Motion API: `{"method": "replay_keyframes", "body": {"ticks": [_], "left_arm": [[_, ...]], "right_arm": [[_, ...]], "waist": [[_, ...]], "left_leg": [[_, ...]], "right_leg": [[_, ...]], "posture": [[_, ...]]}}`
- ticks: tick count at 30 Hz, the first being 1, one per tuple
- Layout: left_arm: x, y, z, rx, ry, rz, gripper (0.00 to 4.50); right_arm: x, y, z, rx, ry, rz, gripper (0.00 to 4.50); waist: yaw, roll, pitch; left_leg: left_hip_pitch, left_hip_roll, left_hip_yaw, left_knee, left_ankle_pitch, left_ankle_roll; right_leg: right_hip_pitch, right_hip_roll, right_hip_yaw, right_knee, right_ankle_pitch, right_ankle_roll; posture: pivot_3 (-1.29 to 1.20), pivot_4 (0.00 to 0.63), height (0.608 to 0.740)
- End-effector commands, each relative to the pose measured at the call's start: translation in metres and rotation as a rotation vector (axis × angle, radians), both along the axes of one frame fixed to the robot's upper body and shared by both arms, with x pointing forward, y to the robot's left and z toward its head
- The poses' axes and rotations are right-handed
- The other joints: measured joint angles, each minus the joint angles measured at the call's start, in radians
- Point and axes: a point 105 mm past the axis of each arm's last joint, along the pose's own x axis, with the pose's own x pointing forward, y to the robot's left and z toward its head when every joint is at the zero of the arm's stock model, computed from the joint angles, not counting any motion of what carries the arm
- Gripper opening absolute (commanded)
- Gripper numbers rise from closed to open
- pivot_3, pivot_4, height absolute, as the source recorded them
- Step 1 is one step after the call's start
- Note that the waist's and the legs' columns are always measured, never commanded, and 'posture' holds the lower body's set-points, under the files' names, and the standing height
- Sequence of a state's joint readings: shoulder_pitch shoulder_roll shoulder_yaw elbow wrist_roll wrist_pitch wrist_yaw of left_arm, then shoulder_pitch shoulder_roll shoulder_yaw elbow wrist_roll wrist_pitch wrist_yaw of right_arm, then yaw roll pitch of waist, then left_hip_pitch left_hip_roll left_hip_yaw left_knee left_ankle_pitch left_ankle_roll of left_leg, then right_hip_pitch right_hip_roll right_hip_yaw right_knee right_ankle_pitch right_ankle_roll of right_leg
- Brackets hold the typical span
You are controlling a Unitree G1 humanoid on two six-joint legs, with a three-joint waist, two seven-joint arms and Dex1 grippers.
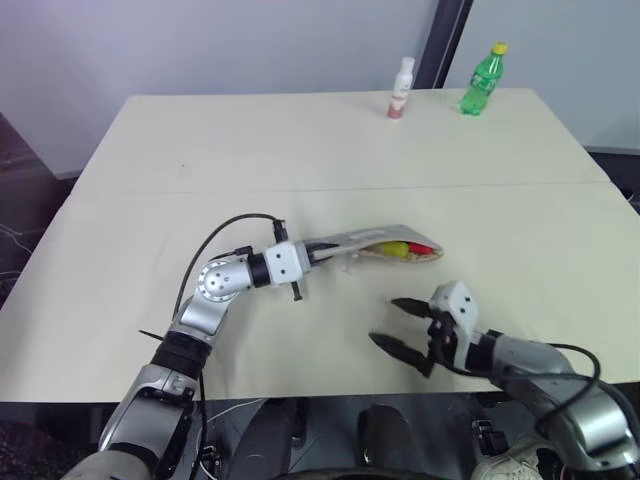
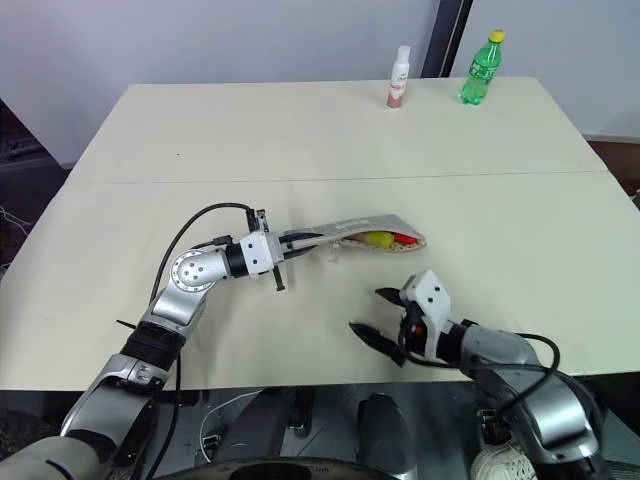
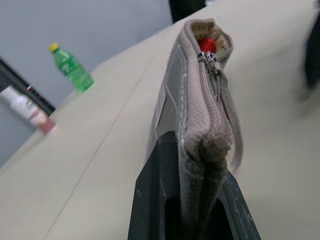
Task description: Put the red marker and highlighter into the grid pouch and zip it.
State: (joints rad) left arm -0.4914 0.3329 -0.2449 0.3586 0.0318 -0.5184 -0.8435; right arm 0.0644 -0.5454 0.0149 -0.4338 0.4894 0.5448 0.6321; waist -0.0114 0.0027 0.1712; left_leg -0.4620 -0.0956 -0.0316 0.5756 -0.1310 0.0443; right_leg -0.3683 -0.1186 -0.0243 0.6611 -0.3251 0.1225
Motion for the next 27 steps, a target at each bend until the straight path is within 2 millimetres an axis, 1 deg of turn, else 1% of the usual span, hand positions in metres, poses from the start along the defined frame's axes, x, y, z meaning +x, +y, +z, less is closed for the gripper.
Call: {"method": "replay_keyframes", "body": {"ticks": [1, 3, 4, 5, 7, 8, 10, 12, 15, 16, 17, 20, 22, 24, 27], "left_arm": [[0.003, 0.001, 0.01, 0.004, -0.059, -0.003, 0.0], [0.003, 0.0, 0.011, 0.005, -0.062, -0.008, 0.0], [0.004, 0.0, 0.012, 0.008, -0.068, -0.009, 0.0], [0.004, -0.001, 0.012, 0.009, -0.071, -0.009, 0.0], [0.006, 0.0, 0.013, 0.005, -0.073, -0.003, 0.0], [0.006, 0.0, 0.013, 0.007, -0.075, -0.001, 0.0], [0.006, 0.001, 0.013, 0.005, -0.077, 0.004, 0.0], [0.006, 0.002, 0.012, 0.001, -0.074, 0.011, 0.0], [0.005, 0.004, 0.007, 0.001, -0.067, 0.024, 0.0], [0.005, 0.004, 0.007, 0.001, -0.066, 0.025, 0.0], [0.004, 0.005, 0.006, 0.002, -0.067, 0.025, 0.0], [0.006, 0.005, 0.007, 0.002, -0.072, 0.031, 0.0], [0.007, 0.008, 0.007, 0.003, -0.073, 0.039, 0.0], [0.007, 0.011, 0.006, -0.003, -0.064, 0.047, 0.0], [0.007, 0.016, 0.004, 0.004, -0.061, 0.054, 0.0]], "right_arm": [[0.024, 0.012, 0.014, 0.072, -0.079, -0.065, 4.44], [0.037, 0.02, 0.017, 0.089, -0.109, -0.092, 4.44], [0.04, 0.025, 0.02, 0.125, -0.111, -0.09, 4.44], [0.041, 0.03, 0.024, 0.159, -0.11, -0.081, 4.44], [0.04, 0.042, 0.029, 0.177, -0.128, -0.02, 4.44], [0.039, 0.047, 0.029, 0.174, -0.13, 0.006, 4.22], [0.039, 0.053, 0.029, 0.172, -0.13, 0.032, 3.61], [0.039, 0.057, 0.031, 0.183, -0.128, 0.048, 2.61], [0.035, 0.063, 0.031, 0.195, -0.118, 0.082, 0.94], [0.036, 0.062, 0.031, 0.204, -0.115, 0.07, 0.43], [0.038, 0.06, 0.031, 0.209, -0.113, 0.058, 0.04], [0.039, 0.049, 0.026, 0.154, -0.126, 0.042, 0.04], [0.036, 0.029, 0.015, 0.024, -0.137, 0.043, 0.04], [0.036, 0.0, 0.008, -0.057, -0.122, -0.001, 0.04], [0.041, -0.048, 0.006, -0.179, -0.138, -0.094, 0.04]], "waist": [[0.001, 0.0, 0.0], [0.006, 0.0, 0.0], [0.008, 0.0, 0.0], [0.013, 0.0, 0.0], [0.021, 0.0, 0.0], [0.024, 0.0, 0.0], [0.025, 0.0, 0.0], [0.024, 0.0, 0.0], [0.024, 0.0, 0.0], [0.024, 0.0, 0.0], [0.024, 0.0, 0.0], [0.024, 0.0, 0.0], [0.027, 0.0, 0.0], [0.029, 0.0, 0.0], [0.027, 0.0, 0.0]], "left_leg": [[0.0, 0.0, 0.0, 0.0, 0.0, 0.0], [-0.001, 0.0, 0.0, -0.001, 0.0, 0.0], [-0.001, -0.001, 0.0, -0.001, 0.0, 0.0], [-0.001, -0.001, 0.0, -0.001, 0.0, 0.0], [-0.002, -0.001, 0.0, -0.001, 0.0, 0.0], [-0.002, -0.001, 0.0, -0.001, 0.0, 0.0], [-0.002, -0.001, 0.0, -0.001, 0.0, 0.0], [-0.001, -0.001, 0.0, 0.0, 0.0, 0.0], [-0.001, -0.001, 0.0, 0.0, 0.0, 0.0], [-0.001, -0.001, 0.0, 0.0, 0.0, 0.0], [-0.001, -0.001, 0.0, 0.0, 0.0, 0.0], [-0.001, -0.001, 0.0, -0.001, 0.0, 0.0], [-0.001, -0.001, 0.0, -0.001, 0.0, 0.0], [-0.002, -0.002, 0.0, 0.0, 0.0, 0.0], [-0.002, -0.002, 0.0, 0.0, 0.0, 0.0]], "right_leg": [[-0.001, 0.0, 0.0, 0.0, 0.0, 0.0], [-0.003, 0.0, -0.001, 0.0, 0.0, 0.001], [-0.003, 0.0, -0.001, 0.0, 0.001, 0.001], [-0.003, 0.0, -0.001, 0.0, 0.002, 0.004], [-0.004, 0.0, -0.002, 0.0, 0.003, 0.005], [-0.004, 0.0, -0.002, 0.0, 0.003, 0.005], [-0.004, 0.0, -0.002, 0.001, 0.003, 0.005], [-0.004, 0.001, -0.003, 0.001, 0.003, 0.004], [-0.003, 0.001, -0.003, 0.001, 0.003, 0.004], [-0.003, 0.001, -0.003, 0.001, 0.003, 0.004], [-0.004, 0.001, -0.003, 0.001, 0.003, 0.004], [-0.004, 0.001, -0.003, 0.001, 0.003, 0.004], [-0.004, 0.001, -0.003, 0.001, 0.003, 0.004], [-0.004, 0.0, -0.003, 0.001, 0.003, 0.004], [-0.003, 0.0, -0.003, 0.001, 0.003, 0.004]], "posture": [[0.0, 0.15, 0.74], [0.0, 0.15, 0.74], [0.0, 0.15, 0.74], [0.0, 0.15, 0.74], [0.0, 0.15, 0.74], [0.0, 0.15, 0.74], [0.0, 0.15, 0.74], [0.0, 0.15, 0.74], [0.0, 0.15, 0.74], [0.0, 0.15, 0.74], [0.0, 0.15, 0.74], [0.0, 0.15, 0.74], [0.0, 0.15, 0.74], [0.0, 0.15, 0.74], [0.0, 0.15, 0.74]]}}
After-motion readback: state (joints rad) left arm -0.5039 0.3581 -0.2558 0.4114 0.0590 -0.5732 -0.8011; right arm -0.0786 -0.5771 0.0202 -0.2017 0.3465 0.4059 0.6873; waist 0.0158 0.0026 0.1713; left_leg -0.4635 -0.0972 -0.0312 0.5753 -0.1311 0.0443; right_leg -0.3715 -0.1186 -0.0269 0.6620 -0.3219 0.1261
